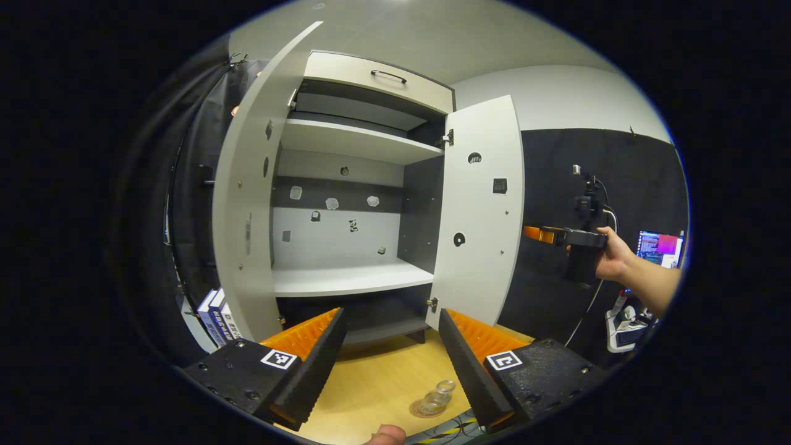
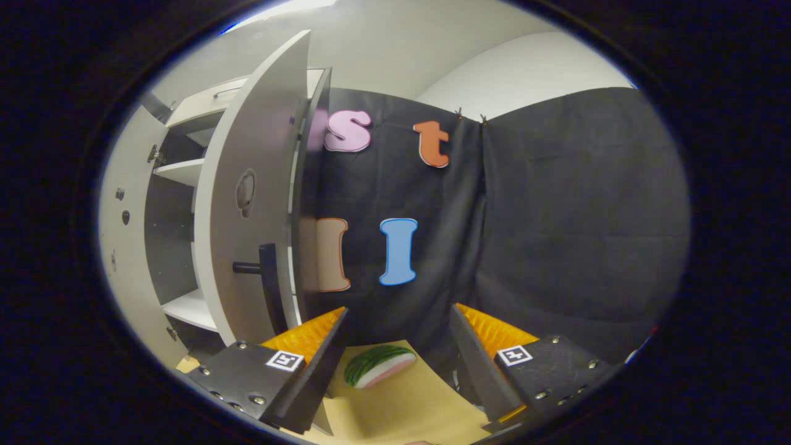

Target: Grasp the bottle in the cabinet with the left hand and place it on the coaster, then close the right door with the right hand and the left door with the left hand.

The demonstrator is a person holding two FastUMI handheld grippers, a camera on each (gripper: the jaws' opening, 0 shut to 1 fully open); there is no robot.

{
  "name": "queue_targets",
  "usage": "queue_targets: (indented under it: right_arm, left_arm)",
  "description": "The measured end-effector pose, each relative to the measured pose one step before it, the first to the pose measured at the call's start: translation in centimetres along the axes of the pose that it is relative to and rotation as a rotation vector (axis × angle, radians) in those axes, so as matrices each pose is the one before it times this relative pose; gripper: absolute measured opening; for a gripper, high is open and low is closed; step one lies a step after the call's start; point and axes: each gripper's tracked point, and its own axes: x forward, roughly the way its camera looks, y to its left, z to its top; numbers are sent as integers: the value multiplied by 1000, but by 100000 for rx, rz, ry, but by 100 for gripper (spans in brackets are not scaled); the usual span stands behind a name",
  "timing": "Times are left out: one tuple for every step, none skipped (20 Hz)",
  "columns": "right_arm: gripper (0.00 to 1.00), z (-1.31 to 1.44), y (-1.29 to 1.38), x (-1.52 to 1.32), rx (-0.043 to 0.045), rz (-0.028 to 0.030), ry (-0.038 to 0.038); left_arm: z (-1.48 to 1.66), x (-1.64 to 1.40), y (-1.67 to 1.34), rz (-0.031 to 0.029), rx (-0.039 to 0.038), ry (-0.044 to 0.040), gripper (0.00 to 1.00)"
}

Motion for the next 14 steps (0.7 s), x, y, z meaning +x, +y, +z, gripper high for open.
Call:
queue_targets:
  right_arm:
    - [98, 99, 1512, 404, 249, 3527, 284]
    - [98, -52, 1120, 228, -447, 1624, 638]
    - [91, 593, 423, -56, -320, 414, -2353]
    - [84, 296, 717, -39, 1277, 1322, -318]
    - [87, -263, 857, -190, 989, 2022, 1363]
    - [86, 44, 1020, -164, -487, 2813, 381]
    - [87, -26, 1174, -218, -835, 2346, 591]
    - [87, 72, 993, -136, -503, 1926, -230]
    - [87, 27, 1001, -98, -50, 1698, -162]
    - [87, -42, 972, 2, -29, 1793, -609]
    - [87, 96, 1098, 128, 542, 1655, -715]
    - [87, -15, 1017, 138, 548, 1571, -629]
    - [87, 59, 932, 288, 543, 1105, -814]
    - [87, 53, 686, 342, 345, 11, -673]
  left_arm:
    - [135, -503, 1014, 3423, 1559, -206, 96]
    - [-106, -506, 669, 2481, 1206, 396, 95]
    - [144, -576, 488, 1681, 429, 11, 95]
    - [86, -706, 468, 1756, -118, -127, 95]
    - [162, -663, 539, 1461, -238, -128, 96]
    - [143, -609, 709, 1700, -66, -245, 92]
    - [119, -427, 810, 1881, -2, 196, 95]
    - [-63, -111, 955, 2205, 15, 241, 95]
    - [62, -41, 811, 1831, -192, 55, 95]
    - [10, 53, 603, 1538, -375, -87, 95]
    - [-71, -24, 733, 1530, -116, 356, 95]
    - [-374, -489, 741, 1854, -14, 862, 91]
    - [-44, -209, 854, 2019, -118, 21, 91]
    - [-101, -47, 799, 2085, -450, 286, 96]
